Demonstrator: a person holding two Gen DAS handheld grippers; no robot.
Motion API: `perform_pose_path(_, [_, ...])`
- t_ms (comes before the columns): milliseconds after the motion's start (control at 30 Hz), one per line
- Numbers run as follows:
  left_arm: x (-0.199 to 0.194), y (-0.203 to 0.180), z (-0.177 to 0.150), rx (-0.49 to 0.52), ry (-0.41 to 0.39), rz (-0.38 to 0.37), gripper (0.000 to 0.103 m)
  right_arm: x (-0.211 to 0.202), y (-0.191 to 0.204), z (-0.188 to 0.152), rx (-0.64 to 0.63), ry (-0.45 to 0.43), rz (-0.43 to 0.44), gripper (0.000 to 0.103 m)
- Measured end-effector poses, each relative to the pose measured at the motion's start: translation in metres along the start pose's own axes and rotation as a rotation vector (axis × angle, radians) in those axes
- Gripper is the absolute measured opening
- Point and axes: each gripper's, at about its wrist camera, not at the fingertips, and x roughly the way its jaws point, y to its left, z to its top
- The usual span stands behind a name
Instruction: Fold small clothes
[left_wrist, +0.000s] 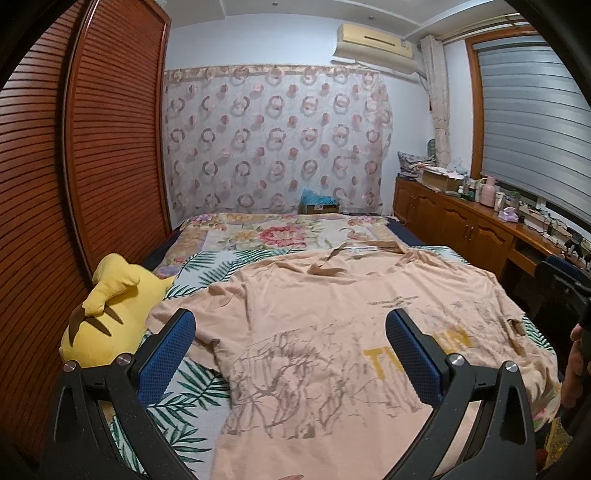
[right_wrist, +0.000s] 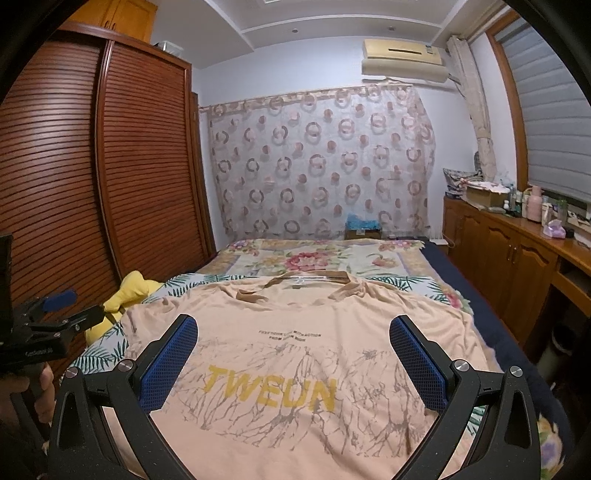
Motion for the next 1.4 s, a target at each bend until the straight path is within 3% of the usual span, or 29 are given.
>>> perform_pose_path(433, [0.027,0.048,-0.020,-0.037,0.046,0.070,0.103,0.029,0.013,0.003,-0.085,0.033,0.082,0.103])
perform_pose_path(667, [0.043,0.067,-0.033,-0.019,0.087,0.079,0.103,0.054,0.007,-0.002,-0.106,0.114,0.157,0.103])
perform_pose_path(900, [0.070,0.091,-0.044,-0.017,0.172,0.086,0.103,0.082,0.006,0.001,-0.144,0.199,0.210,0.103])
perform_pose_path(1133, [0.094,0.102,-0.043,0.022,0.249,0.047,0.103,0.099,0.003,0.011,-0.167,0.251,0.231,0.103])
perform_pose_path(1267, [0.109,0.109,-0.043,0.018,0.299,0.021,0.090,0.107,0.004,0.014,-0.180,0.271,0.224,0.103])
perform_pose_path(1400, [0.125,0.119,-0.043,0.011,0.350,0.014,0.069,0.108,0.015,0.008,-0.172,0.277,0.232,0.103])
